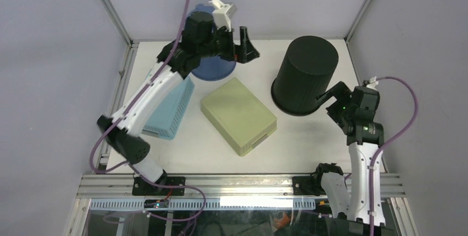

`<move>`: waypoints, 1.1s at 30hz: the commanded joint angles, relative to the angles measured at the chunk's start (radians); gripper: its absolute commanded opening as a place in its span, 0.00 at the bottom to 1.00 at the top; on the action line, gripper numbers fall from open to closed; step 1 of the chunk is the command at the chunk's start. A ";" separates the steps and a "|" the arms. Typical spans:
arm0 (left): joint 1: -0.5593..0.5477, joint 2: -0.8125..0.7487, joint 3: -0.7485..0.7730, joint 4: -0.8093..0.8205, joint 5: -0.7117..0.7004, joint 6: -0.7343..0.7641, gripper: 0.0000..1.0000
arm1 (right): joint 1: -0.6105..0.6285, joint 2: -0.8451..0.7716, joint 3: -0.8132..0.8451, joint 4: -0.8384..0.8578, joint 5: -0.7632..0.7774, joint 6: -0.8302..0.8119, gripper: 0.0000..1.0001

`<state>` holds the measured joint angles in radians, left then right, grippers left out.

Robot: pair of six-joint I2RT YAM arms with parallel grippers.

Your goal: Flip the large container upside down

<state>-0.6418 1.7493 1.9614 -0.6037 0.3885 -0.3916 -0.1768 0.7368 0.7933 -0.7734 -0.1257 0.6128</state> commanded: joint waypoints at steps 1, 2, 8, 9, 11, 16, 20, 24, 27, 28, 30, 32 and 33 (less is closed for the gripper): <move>-0.005 -0.255 -0.206 -0.123 -0.416 0.122 0.99 | 0.006 0.016 0.253 -0.192 0.169 -0.092 0.99; -0.006 -0.288 -0.238 -0.130 -0.456 0.115 0.99 | 0.005 0.035 0.311 -0.212 0.190 -0.115 0.99; -0.005 -0.442 -0.326 -0.155 -0.608 0.060 0.99 | 0.006 0.182 0.622 -0.289 0.281 -0.205 0.99; -0.006 -0.460 -0.334 -0.153 -0.630 0.044 0.99 | 0.006 0.196 0.656 -0.285 0.283 -0.209 0.99; -0.005 -0.486 -0.347 -0.154 -0.670 0.029 0.99 | 0.005 0.202 0.688 -0.251 0.269 -0.219 0.99; -0.005 -0.527 -0.400 -0.145 -0.779 0.016 0.99 | 0.005 0.214 0.743 -0.203 0.257 -0.217 0.99; -0.005 -0.537 -0.431 -0.142 -0.810 0.022 0.99 | 0.006 0.207 0.740 -0.164 0.257 -0.230 0.99; -0.005 -0.536 -0.442 -0.133 -0.813 0.027 0.99 | 0.007 0.204 0.735 -0.147 0.268 -0.231 0.99; -0.004 -0.544 -0.463 -0.119 -0.799 0.025 0.99 | 0.005 0.197 0.715 -0.128 0.267 -0.228 0.99; -0.005 -0.550 -0.476 -0.107 -0.798 0.025 0.99 | 0.005 0.197 0.710 -0.126 0.267 -0.225 0.99; -0.005 -0.564 -0.498 -0.086 -0.793 0.027 0.99 | 0.005 0.199 0.702 -0.125 0.261 -0.222 0.99; -0.005 -0.574 -0.512 -0.065 -0.778 0.032 0.99 | 0.005 0.204 0.697 -0.127 0.257 -0.220 0.99; -0.005 -0.578 -0.518 -0.057 -0.774 0.033 0.99 | 0.006 0.206 0.695 -0.128 0.257 -0.221 0.99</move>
